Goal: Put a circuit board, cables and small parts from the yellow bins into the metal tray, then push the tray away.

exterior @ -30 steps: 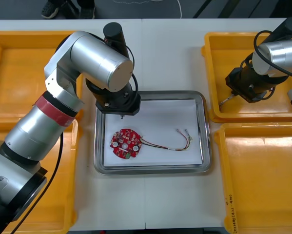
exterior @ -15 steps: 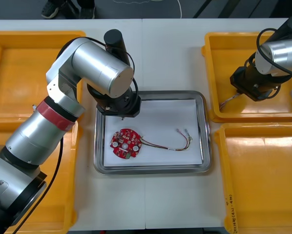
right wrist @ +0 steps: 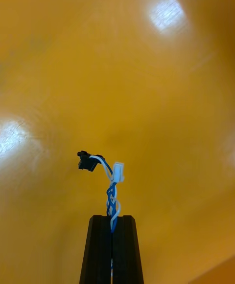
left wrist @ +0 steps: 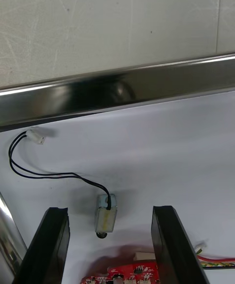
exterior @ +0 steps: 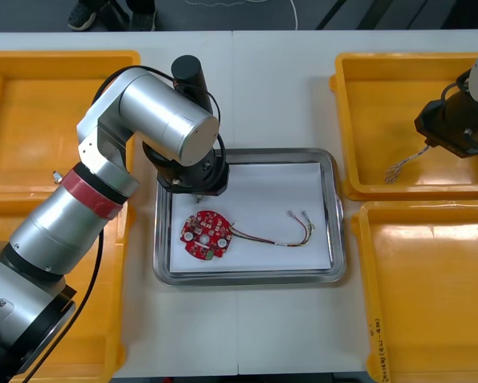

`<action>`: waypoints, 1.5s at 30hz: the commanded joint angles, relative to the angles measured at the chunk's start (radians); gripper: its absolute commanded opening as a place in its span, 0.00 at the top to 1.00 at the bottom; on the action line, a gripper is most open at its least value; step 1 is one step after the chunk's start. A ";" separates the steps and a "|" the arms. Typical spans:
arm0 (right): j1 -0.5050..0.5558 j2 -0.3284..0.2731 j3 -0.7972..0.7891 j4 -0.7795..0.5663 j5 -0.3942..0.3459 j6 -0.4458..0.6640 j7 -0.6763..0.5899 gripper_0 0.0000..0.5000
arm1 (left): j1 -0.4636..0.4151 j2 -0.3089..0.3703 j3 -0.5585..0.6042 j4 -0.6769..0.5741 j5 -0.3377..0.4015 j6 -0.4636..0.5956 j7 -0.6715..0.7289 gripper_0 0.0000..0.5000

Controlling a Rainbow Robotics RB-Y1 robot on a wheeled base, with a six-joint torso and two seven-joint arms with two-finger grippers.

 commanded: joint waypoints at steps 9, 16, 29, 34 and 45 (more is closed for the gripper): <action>-0.039 -0.034 -0.015 0.054 0.049 -0.120 0.022 1.00 | 0.004 -0.003 0.066 -0.112 0.015 0.056 -0.039 0.00; -0.039 -0.034 -0.009 0.063 0.041 -0.118 0.034 0.24 | 0.004 0.043 0.127 -0.244 0.046 0.143 -0.031 0.00; -0.074 -0.046 -0.008 0.062 -0.068 0.054 0.051 0.00 | 0.002 0.170 0.315 -0.445 0.127 0.253 -0.027 0.00; -0.077 -0.051 -0.009 0.062 -0.117 0.055 0.056 0.00 | -0.007 0.221 0.374 -0.457 0.144 0.253 -0.022 0.00; -0.077 -0.048 0.077 0.083 -0.125 0.055 0.050 0.00 | -0.007 0.351 0.500 -0.393 0.198 0.253 -0.010 0.00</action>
